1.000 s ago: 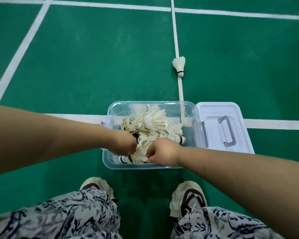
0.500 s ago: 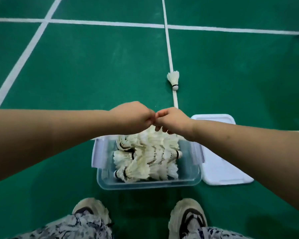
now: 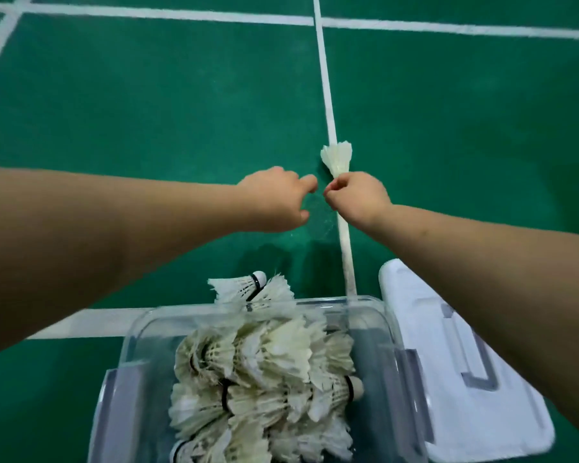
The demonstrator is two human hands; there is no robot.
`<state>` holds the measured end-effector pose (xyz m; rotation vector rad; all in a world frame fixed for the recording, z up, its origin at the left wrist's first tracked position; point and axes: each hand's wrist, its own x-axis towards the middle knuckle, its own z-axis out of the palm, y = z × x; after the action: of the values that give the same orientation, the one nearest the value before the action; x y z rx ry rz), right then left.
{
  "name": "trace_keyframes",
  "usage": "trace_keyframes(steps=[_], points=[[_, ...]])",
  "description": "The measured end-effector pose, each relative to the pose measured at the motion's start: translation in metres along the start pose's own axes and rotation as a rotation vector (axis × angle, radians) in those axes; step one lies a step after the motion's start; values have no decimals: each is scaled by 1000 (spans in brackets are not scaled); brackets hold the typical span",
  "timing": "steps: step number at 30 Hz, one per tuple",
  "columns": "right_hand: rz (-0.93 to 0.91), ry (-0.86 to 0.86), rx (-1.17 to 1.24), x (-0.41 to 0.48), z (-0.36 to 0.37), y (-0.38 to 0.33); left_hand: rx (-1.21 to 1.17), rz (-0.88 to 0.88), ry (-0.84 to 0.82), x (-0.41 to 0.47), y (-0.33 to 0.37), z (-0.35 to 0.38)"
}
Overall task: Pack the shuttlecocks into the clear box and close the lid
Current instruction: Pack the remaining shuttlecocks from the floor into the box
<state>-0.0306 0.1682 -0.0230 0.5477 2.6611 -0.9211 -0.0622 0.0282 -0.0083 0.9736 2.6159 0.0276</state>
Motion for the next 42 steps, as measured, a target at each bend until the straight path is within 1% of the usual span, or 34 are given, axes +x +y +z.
trace_keyframes(steps=[3,6,8,11,14,18,20,22,25,28,32,35,39,42], points=[[-5,20,-209,29,-7,3,5,-29,-32,20,0,13],[18,-20,-371,60,-13,4,-20,-77,-57,35,-6,19],[17,-22,-381,75,-12,4,-34,-124,-51,43,-14,18],[-15,47,-297,87,-7,-1,-27,-171,-32,52,-26,15],[-93,96,-365,93,-4,-5,-24,-185,-35,56,-32,13],[-118,12,-487,92,-1,1,-32,-174,-33,54,-31,14],[-153,14,-586,87,0,7,-35,-175,-35,51,-30,16],[-173,27,-626,80,-3,12,-39,-176,-46,46,-26,17],[-165,13,-556,68,-10,13,-23,-147,-40,36,-19,16],[-142,-9,-376,47,-14,7,-16,-123,-6,25,-11,10],[-139,37,-183,7,-22,-2,0,-107,10,2,10,-6],[-138,60,-72,-29,-37,-18,10,-83,62,-24,29,-26],[-161,94,-30,-79,-64,-44,-25,-55,182,-72,50,-56],[-208,40,-123,-127,-85,-67,-66,-80,204,-116,61,-80]])
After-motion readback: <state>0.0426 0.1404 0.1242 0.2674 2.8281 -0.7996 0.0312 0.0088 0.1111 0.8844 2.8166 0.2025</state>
